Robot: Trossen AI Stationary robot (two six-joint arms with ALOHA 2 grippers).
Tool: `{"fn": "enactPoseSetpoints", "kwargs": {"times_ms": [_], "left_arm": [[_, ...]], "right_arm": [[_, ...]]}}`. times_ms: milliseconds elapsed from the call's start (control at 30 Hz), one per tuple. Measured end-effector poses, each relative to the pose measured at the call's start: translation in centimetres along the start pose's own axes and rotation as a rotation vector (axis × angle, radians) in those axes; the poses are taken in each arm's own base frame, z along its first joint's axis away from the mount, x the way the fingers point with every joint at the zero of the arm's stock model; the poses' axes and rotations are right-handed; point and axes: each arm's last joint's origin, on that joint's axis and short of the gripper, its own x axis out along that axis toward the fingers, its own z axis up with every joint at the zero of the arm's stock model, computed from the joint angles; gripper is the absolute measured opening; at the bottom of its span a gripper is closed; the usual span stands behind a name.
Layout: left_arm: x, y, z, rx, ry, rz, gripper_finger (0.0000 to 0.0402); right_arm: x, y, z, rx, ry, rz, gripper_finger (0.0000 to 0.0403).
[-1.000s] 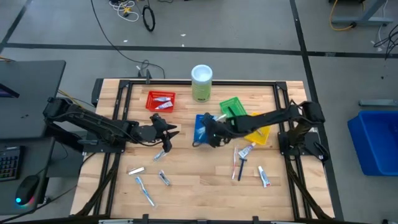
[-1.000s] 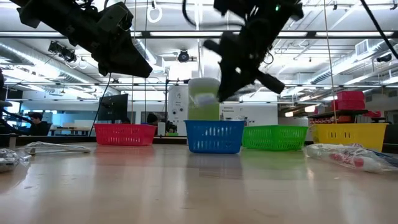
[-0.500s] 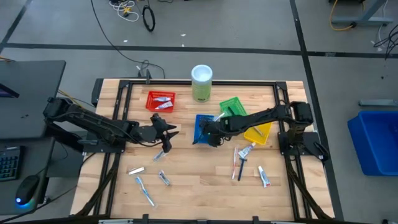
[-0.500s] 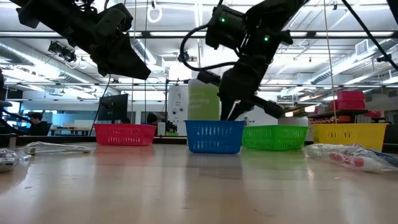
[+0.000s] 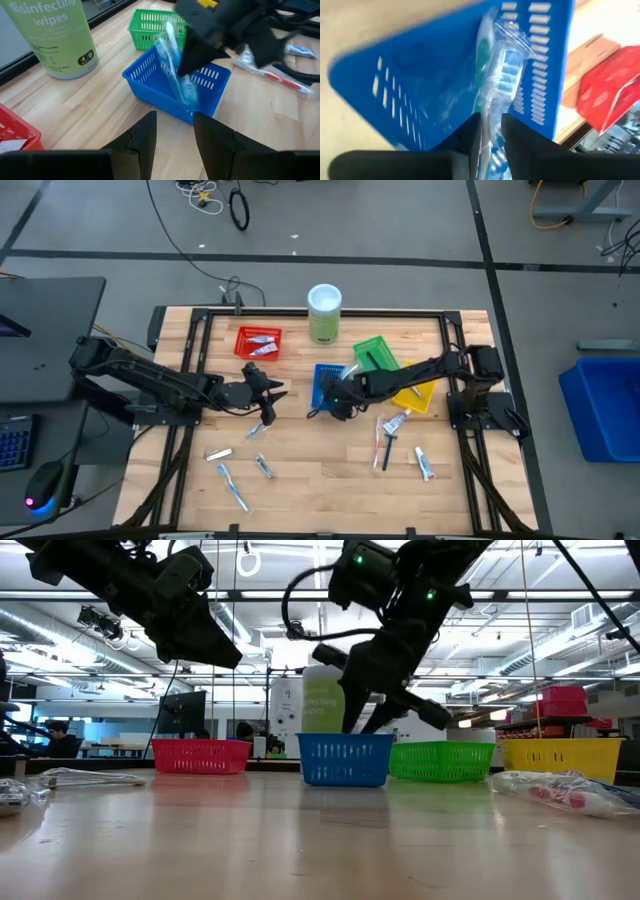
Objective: Pick & Place Travel size toiletries
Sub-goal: Put the blue toothbrush into the blue bin, then put the blue razor into the green bin
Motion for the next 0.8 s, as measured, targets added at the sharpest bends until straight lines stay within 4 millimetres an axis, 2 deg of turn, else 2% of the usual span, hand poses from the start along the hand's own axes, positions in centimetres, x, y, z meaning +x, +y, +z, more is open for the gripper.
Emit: {"fn": "enactPoseSetpoints", "kwargs": {"times_ms": [167,300,567,800], "left_arm": [[0.0,0.0,0.0,-0.002,0.001,0.000,0.0136],[0.0,0.0,0.0,-0.010,0.001,0.000,0.0136],[0.0,0.0,0.0,-0.030,0.001,0.000,0.0136],[0.0,0.0,0.0,-0.033,0.001,0.000,0.0136]], "right_arm": [[-1.0,0.3,2.1,-0.015,0.002,-0.066,0.0101],[-1.4,0.6,3.0,0.055,0.011,-0.088,0.0105],[-1.4,0.6,2.8,0.122,0.011,-0.089,0.0125],[-1.0,0.3,1.9,0.252,0.020,-0.079,0.0175]]}}
